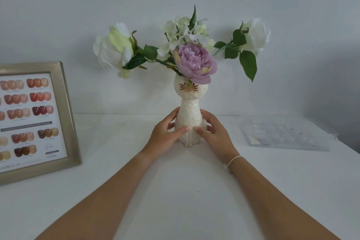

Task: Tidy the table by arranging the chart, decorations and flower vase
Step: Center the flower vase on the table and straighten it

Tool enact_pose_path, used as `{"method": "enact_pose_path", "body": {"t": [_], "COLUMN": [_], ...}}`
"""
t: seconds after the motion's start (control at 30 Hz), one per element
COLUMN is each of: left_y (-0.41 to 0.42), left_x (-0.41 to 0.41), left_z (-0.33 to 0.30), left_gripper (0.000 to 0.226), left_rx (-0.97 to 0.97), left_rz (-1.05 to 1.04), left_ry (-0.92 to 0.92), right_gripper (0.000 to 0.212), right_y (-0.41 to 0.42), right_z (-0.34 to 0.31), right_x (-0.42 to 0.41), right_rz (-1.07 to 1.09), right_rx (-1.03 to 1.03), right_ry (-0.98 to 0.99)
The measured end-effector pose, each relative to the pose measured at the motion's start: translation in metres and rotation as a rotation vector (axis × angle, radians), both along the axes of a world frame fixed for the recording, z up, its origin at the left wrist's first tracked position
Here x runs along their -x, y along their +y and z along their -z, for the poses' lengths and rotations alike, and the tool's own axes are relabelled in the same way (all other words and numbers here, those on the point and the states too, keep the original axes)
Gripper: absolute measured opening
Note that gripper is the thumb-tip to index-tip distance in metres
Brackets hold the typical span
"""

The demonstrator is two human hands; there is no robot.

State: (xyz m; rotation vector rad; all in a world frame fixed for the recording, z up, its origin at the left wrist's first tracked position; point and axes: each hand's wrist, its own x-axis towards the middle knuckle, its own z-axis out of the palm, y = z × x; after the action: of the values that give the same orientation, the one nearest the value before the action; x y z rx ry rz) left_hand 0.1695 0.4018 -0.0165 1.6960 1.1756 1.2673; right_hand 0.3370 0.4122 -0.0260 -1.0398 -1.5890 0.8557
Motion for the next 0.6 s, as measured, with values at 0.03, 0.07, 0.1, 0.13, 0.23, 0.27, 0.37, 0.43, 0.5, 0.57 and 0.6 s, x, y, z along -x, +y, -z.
{"method": "enact_pose_path", "body": {"t": [0.03, 0.07, 0.1, 0.13, 0.23, 0.27, 0.37, 0.43, 0.5, 0.57, 0.6], "left_y": [-0.0002, -0.0003, -0.0003, 0.0000, 0.0003, 0.0003, 0.0005, 0.0004, -0.0002, -0.0006, -0.0008], "left_x": [-0.0001, -0.0002, -0.0001, -0.0001, -0.0005, -0.0005, -0.0002, 0.0001, -0.0002, -0.0003, -0.0002], "left_z": [0.0002, 0.0004, 0.0007, 0.0008, 0.0017, 0.0021, 0.0030, 0.0030, 0.0030, 0.0032, 0.0033], "left_gripper": [0.060, 0.060, 0.061, 0.061, 0.063, 0.063, 0.064, 0.064, 0.065, 0.065, 0.066], "left_rx": [-0.002, -0.002, -0.001, 0.001, 0.007, 0.007, 0.006, 0.005, 0.004, 0.001, 0.002], "left_rz": [-0.001, -0.002, -0.001, -0.001, -0.004, -0.004, -0.001, 0.002, 0.000, -0.003, -0.005], "left_ry": [0.002, 0.004, 0.007, 0.010, 0.010, 0.010, 0.004, 0.005, 0.006, 0.005, 0.004], "right_gripper": [0.050, 0.050, 0.050, 0.049, 0.047, 0.047, 0.048, 0.049, 0.049, 0.048, 0.048], "right_y": [0.0000, -0.0001, -0.0002, 0.0000, 0.0001, 0.0002, -0.0002, -0.0003, 0.0000, 0.0000, -0.0003], "right_z": [0.0002, 0.0003, 0.0004, 0.0005, 0.0002, 0.0000, 0.0003, 0.0006, 0.0008, 0.0006, 0.0004], "right_x": [-0.0002, -0.0002, -0.0001, 0.0000, 0.0001, 0.0002, -0.0001, -0.0002, -0.0002, 0.0003, 0.0006], "right_rz": [0.001, 0.002, 0.003, 0.003, -0.002, -0.003, -0.004, -0.002, 0.000, -0.002, -0.002], "right_rx": [0.000, -0.002, -0.003, -0.004, -0.008, -0.009, -0.006, 0.000, 0.003, -0.002, -0.003], "right_ry": [-0.001, -0.002, -0.002, -0.001, 0.006, 0.010, 0.010, 0.013, 0.015, 0.014, 0.013]}}
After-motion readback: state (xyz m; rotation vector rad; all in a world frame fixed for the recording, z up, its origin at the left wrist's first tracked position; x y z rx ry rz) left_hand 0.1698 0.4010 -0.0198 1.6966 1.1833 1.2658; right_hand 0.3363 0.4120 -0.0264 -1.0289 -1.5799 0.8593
